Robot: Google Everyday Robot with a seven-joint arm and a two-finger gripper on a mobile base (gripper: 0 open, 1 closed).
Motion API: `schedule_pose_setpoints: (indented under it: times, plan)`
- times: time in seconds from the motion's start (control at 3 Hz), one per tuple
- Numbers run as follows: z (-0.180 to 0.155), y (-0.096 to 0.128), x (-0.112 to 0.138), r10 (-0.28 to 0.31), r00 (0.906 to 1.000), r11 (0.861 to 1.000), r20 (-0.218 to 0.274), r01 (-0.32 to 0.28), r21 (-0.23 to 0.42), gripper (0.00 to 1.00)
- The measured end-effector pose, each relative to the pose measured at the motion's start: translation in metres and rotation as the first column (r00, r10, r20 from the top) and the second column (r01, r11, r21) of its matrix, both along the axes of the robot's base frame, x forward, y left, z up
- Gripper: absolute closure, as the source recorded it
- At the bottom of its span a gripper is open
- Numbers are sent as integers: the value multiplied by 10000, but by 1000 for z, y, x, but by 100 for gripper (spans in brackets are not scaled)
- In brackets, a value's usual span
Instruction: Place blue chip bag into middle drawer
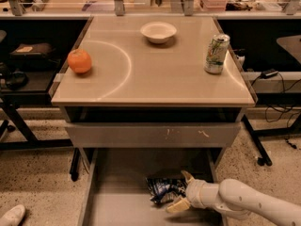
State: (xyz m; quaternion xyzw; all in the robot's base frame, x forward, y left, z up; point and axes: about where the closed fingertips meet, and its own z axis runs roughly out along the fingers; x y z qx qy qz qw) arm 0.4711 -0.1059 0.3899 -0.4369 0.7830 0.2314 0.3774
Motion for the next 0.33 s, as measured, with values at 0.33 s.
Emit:
schedule_pose_setpoints:
  times: [0.33]
  plan:
    - [0, 0, 0, 0, 10000, 10000, 0, 0, 0, 0]
